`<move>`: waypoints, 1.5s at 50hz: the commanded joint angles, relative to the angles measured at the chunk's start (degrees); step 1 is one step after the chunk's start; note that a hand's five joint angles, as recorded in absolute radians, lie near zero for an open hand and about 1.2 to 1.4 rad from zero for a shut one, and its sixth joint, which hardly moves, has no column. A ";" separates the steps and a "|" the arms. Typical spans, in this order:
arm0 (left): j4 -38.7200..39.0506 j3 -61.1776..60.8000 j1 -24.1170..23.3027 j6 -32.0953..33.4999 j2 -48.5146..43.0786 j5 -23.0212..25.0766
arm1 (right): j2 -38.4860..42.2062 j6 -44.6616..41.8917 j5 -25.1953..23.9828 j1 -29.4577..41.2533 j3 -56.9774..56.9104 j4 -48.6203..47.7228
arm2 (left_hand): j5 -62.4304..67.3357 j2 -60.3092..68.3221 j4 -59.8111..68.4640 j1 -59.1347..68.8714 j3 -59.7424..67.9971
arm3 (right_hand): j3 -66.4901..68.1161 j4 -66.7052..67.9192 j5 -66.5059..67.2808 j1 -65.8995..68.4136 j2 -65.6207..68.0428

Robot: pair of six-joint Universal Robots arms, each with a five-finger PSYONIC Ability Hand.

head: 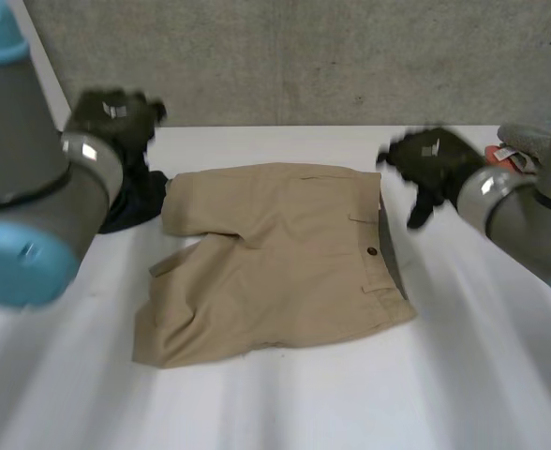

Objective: Fold the laundry.

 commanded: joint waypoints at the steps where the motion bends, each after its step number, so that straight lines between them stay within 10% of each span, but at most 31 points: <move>1: -4.66 -17.42 -3.07 -0.23 6.81 2.19 | -1.96 -5.22 -4.63 -1.61 12.11 8.52 | 8.72 8.39 8.56 8.36 8.50 | 10.21 10.31 9.77 9.94 10.57; 18: 8.60 -30.35 -2.99 2.66 -1.54 -0.09 | 1.29 -6.98 -6.65 -2.32 28.91 -24.44 | 10.75 10.42 10.59 10.39 10.52 | 13.23 13.33 12.79 12.97 13.59; 26: 14.92 -30.18 -3.34 7.76 -5.58 -3.51 | 3.84 -6.71 -6.66 -2.32 29.52 -29.35 | 18.44 18.11 18.28 18.08 18.21 | 54.75 54.85 54.32 54.49 55.12; 30: 20.27 -30.53 -4.48 9.69 -6.28 -3.96 | 3.66 -7.07 -5.78 -2.23 29.79 -30.51 | 26.85 26.52 26.69 26.49 26.63 | 54.80 54.90 54.37 54.54 55.17; 37: 26.35 -31.32 -5.10 12.86 -7.08 -4.84 | 2.87 -7.24 -5.34 -2.84 29.97 -28.40 | 65.85 65.52 65.70 65.49 65.63 | 54.80 54.90 54.37 54.54 55.17; 56: 15.30 -34.84 -2.37 9.00 1.62 2.45 | -0.90 -8.47 -5.34 -3.72 29.00 -18.75 | 65.90 65.57 65.74 65.54 65.68 | 54.80 54.90 54.37 54.54 55.17; 66: -12.54 -35.02 -7.20 5.92 10.58 5.53 | -15.49 -26.39 -4.63 -11.54 29.61 21.24 | 65.90 65.57 65.74 65.54 65.68 | 54.80 54.90 54.37 54.54 55.17; 75: -9.08 -25.01 -7.83 5.04 8.66 5.89 | -10.67 -21.41 -8.85 -10.49 23.30 14.77 | 65.90 65.57 65.74 65.54 65.68 | 54.80 54.90 54.37 54.54 55.17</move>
